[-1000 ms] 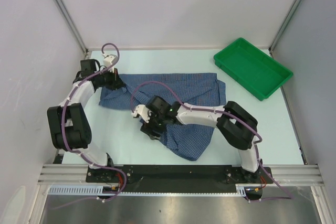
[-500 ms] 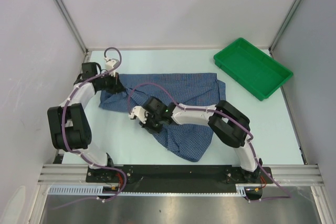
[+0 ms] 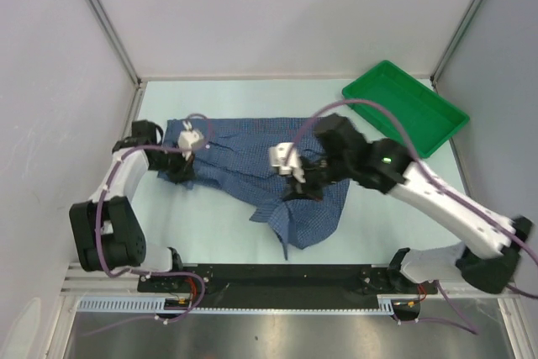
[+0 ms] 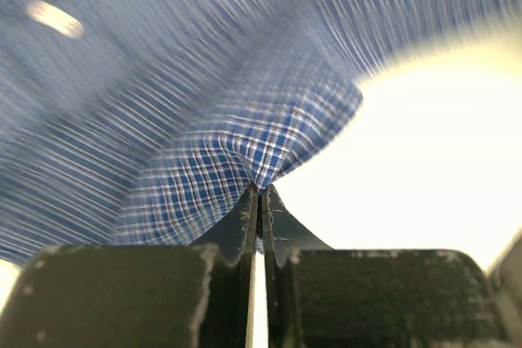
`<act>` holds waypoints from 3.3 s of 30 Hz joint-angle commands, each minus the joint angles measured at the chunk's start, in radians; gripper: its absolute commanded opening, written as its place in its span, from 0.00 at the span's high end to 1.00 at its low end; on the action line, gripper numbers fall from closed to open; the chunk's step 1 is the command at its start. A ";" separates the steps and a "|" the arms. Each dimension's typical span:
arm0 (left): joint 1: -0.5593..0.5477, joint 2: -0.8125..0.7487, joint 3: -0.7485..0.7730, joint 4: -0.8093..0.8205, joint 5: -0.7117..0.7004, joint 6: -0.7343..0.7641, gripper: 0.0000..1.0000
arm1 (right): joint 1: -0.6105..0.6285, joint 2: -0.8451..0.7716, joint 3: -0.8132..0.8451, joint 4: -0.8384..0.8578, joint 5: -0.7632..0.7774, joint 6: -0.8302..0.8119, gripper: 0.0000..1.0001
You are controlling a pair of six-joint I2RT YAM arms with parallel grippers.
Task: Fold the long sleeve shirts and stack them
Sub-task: Fold the shirt
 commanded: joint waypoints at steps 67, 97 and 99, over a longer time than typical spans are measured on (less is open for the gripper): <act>-0.994 -0.731 -0.380 0.744 -0.313 -1.076 0.01 | -0.155 -0.283 -0.409 0.626 0.025 0.378 1.00; -0.671 0.048 0.399 0.193 -0.295 -0.628 1.00 | -0.711 -0.123 -0.297 0.194 -0.047 0.216 0.19; -0.593 0.183 0.495 0.169 -0.266 -0.737 1.00 | -0.741 -0.122 -0.313 0.114 -0.040 0.140 0.26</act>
